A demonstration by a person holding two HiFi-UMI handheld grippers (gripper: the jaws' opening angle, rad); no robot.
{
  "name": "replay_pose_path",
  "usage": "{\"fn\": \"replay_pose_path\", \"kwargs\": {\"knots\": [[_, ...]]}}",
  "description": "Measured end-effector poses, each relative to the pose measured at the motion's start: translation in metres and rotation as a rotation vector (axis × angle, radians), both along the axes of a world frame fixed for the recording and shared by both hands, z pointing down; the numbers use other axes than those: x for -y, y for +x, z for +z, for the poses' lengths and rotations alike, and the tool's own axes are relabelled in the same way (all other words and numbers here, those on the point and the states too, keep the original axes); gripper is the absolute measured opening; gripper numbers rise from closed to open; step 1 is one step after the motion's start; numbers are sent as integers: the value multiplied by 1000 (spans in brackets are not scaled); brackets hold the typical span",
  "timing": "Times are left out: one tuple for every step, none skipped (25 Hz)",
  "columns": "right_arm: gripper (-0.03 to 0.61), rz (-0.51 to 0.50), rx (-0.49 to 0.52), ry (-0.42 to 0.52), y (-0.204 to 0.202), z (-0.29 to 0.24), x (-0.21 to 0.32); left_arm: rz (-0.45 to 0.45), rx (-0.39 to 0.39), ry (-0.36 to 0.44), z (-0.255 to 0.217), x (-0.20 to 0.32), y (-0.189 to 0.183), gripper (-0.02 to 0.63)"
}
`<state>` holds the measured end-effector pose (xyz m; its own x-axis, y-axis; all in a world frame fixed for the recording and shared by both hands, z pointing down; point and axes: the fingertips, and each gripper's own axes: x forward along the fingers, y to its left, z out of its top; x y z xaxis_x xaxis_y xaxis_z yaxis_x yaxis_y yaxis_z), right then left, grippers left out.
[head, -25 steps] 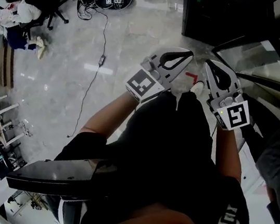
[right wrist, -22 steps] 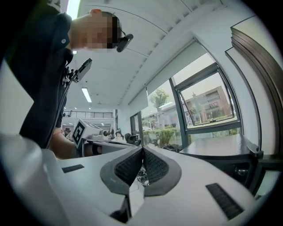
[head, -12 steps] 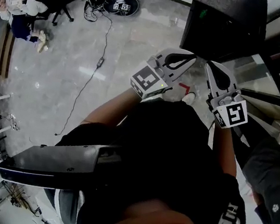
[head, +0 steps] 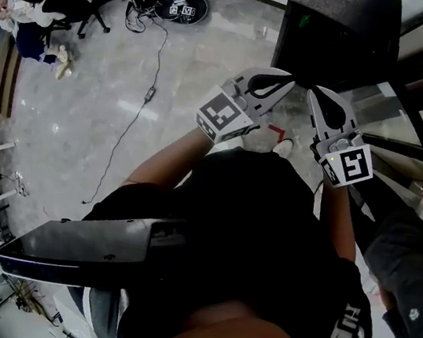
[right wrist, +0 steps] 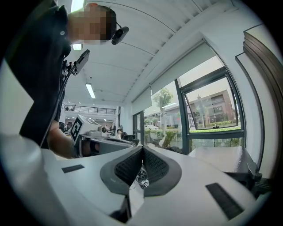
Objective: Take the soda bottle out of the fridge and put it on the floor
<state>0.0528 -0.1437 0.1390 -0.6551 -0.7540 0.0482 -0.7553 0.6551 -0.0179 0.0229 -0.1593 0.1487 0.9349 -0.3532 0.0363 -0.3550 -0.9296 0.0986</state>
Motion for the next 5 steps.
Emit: {"fn": "replay_pose_path", "kwargs": {"knots": [[12, 1, -1, 1, 1, 0, 1, -1, 0, -4, 0, 1, 1, 5], [12, 1, -3, 4, 2, 0, 2, -3, -1, -11, -1, 1, 3, 5], [12, 2, -5, 6, 3, -1, 4, -4, -1, -15, -2, 2, 4, 5], [12, 2, -7, 8, 3, -2, 5, -3, 1, -16, -2, 2, 5, 5], [12, 2, -8, 10, 3, -2, 6, -1, 2, -16, -2, 3, 5, 5]]}}
